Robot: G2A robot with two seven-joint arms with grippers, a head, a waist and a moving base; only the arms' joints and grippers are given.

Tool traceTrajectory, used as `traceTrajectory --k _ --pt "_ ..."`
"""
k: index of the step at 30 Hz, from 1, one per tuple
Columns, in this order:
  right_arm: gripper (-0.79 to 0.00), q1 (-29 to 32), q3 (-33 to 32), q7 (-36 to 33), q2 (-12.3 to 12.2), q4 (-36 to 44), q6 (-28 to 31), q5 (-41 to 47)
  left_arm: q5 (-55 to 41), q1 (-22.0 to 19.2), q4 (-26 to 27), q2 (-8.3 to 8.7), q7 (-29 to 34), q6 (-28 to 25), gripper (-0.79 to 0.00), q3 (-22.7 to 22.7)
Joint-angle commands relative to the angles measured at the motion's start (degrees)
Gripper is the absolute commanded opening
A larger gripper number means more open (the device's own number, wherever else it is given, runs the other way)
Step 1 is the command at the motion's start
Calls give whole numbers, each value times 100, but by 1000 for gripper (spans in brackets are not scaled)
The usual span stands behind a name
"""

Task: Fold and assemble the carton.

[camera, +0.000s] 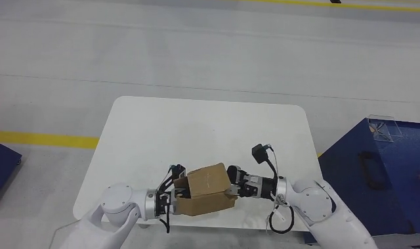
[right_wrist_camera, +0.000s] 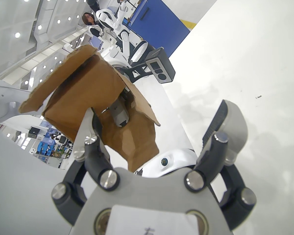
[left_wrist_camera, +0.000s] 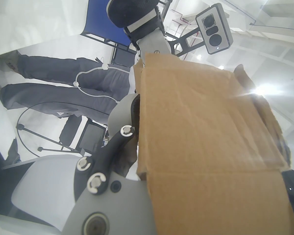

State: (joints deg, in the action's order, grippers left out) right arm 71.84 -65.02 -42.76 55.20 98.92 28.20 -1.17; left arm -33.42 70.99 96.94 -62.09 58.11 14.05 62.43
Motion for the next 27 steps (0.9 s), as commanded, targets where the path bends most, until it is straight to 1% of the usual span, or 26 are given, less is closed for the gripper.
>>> traceTrajectory --k 1,15,18,20,22,27 --pt "0 -42 31 11 12 -46 -14 -10 48 4 1 2 -28 -51 -785 -9" --pt "0 -189 115 82 70 -204 -45 56 94 21 -44 25 -107 -185 -785 56" --pt "0 -189 -17 152 60 -249 -23 71 165 48 -40 33 -296 -322 -785 133" --pt "0 -153 -157 191 41 -291 -15 106 421 123 17 40 -694 -531 -785 205" --pt "0 -113 -303 178 17 -314 1 113 498 208 73 40 -970 -624 -785 250" --pt "0 36 -493 98 -23 -273 -30 36 349 338 81 38 -1175 -803 -785 366"
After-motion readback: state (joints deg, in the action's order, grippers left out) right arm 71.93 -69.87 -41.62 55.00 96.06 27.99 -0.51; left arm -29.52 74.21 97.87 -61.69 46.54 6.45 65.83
